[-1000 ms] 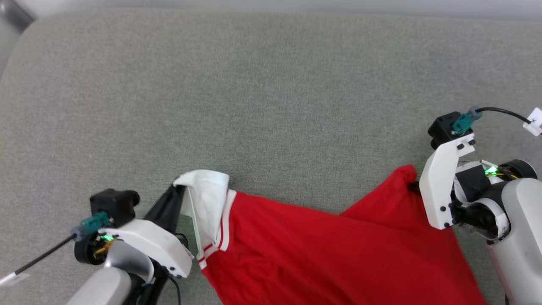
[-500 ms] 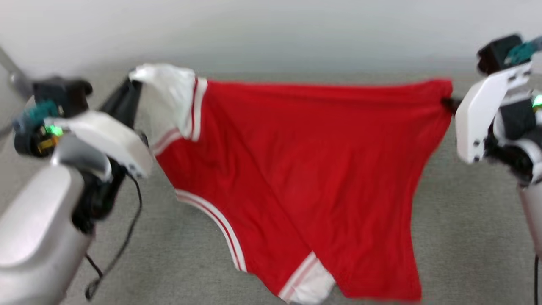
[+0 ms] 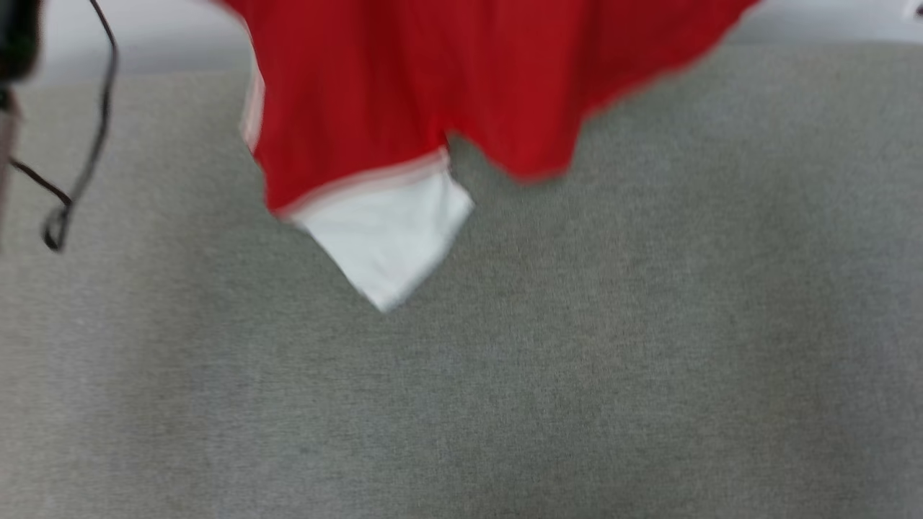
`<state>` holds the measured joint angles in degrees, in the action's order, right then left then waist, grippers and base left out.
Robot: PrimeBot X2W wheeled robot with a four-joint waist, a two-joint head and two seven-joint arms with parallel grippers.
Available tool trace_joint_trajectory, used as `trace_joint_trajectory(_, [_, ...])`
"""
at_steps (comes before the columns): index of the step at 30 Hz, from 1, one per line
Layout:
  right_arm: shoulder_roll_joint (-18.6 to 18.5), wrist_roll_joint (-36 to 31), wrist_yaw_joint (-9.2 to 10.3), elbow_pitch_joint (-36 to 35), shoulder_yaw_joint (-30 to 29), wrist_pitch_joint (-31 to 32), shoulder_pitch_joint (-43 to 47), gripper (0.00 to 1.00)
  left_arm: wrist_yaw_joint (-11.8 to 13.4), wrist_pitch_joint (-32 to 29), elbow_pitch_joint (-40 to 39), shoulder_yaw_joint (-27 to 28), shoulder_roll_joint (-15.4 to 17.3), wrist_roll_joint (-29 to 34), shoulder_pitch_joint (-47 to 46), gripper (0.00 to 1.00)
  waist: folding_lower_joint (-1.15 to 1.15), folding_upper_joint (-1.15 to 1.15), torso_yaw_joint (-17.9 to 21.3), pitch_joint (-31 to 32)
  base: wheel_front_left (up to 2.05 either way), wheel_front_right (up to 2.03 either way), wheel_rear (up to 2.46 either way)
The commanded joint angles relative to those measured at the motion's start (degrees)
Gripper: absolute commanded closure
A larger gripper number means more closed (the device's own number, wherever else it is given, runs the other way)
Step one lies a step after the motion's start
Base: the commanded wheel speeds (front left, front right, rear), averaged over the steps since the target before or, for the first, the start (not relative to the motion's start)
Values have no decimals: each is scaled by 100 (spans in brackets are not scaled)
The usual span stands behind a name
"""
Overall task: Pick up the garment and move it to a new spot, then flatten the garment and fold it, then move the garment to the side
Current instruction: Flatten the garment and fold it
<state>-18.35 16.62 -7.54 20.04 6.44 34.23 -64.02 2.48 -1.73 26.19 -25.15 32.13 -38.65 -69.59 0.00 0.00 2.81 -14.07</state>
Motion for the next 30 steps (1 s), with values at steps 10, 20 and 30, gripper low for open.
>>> trace_joint_trajectory(10, [382, -587, 11, 202, -433, -1166, -1736, 100, -206, 463, 671, 293, 230, 321, -2141, 100, 0, 0, 305, -1837, 0, 0, 0])
trace_joint_trajectory(20, [422, -686, 11, 924, -225, -2040, -2662, 100, -410, 714, 1255, 361, 152, 256, -2828, 100, 0, 0, 285, -2737, 0, 0, 0])
trace_joint_trajectory(30, [340, -430, 11, 1790, 456, -2421, -2605, 100, -706, 1075, 2045, 400, -101, -72, -2370, 100, 0, 0, 144, -2758, 0, 0, 0])
